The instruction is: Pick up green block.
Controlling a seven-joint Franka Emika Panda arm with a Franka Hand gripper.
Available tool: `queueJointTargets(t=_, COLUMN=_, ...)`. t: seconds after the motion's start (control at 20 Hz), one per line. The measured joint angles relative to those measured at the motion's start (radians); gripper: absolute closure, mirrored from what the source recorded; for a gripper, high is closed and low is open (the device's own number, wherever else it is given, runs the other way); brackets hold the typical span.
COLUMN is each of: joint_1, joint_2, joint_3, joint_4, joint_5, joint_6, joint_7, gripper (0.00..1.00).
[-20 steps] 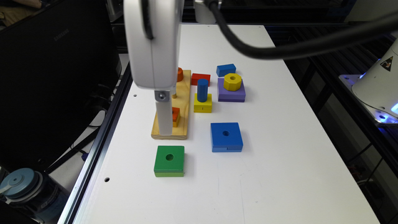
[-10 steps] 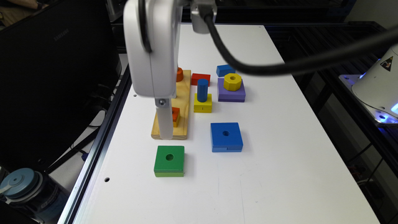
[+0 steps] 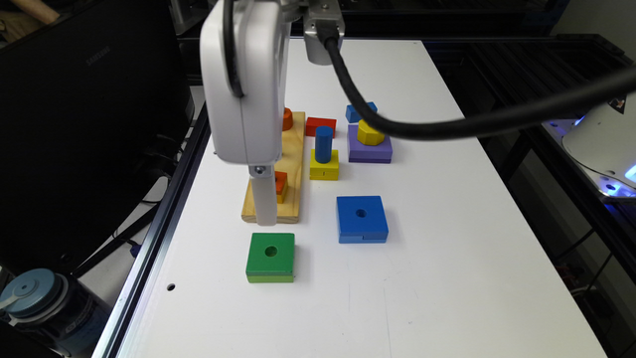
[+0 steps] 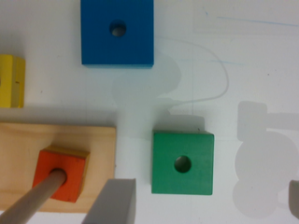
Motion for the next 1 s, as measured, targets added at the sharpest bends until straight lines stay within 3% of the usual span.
queueJointTargets(t=0.1, joint_1=0.002, joint_2=0.015, joint_3=-0.003, joint_4=0.000, joint_5=-0.0086, joint_6=0.008, joint_7=0.002, gripper=0.00)
queueJointTargets(t=0.25, joint_1=0.005, joint_2=0.047, joint_3=-0.009, joint_4=0.000, joint_5=-0.0344, joint_6=0.032, joint_7=0.015, gripper=0.00)
queueJointTargets(t=0.3, joint_1=0.005, joint_2=0.052, joint_3=-0.009, joint_4=0.001, joint_5=-0.0391, joint_6=0.035, joint_7=0.019, gripper=0.00)
queueJointTargets(t=0.6, joint_1=0.006, joint_2=0.054, joint_3=-0.009, joint_4=0.003, joint_5=-0.0408, joint_6=0.035, joint_7=0.021, gripper=0.00)
queueJointTargets(t=0.7, joint_1=0.007, joint_2=0.064, joint_3=-0.012, joint_4=0.003, joint_5=-0.0466, joint_6=0.037, joint_7=0.022, gripper=0.00)
queueJointTargets(t=0.75, joint_1=0.007, joint_2=0.079, joint_3=-0.014, joint_4=0.003, joint_5=-0.0570, joint_6=0.046, joint_7=0.027, gripper=0.00)
queueJointTargets(t=0.8, joint_1=0.008, joint_2=0.103, joint_3=-0.017, joint_4=0.003, joint_5=-0.0759, joint_6=0.063, joint_7=0.036, gripper=0.00)
queueJointTargets(t=0.9, joint_1=0.009, joint_2=0.131, joint_3=-0.019, joint_4=0.004, joint_5=-0.1020, joint_6=0.085, joint_7=0.053, gripper=0.00)
queueJointTargets(t=1.0, joint_1=0.009, joint_2=0.135, joint_3=-0.018, joint_4=0.006, joint_5=-0.1083, joint_6=0.089, joint_7=0.057, gripper=0.00)
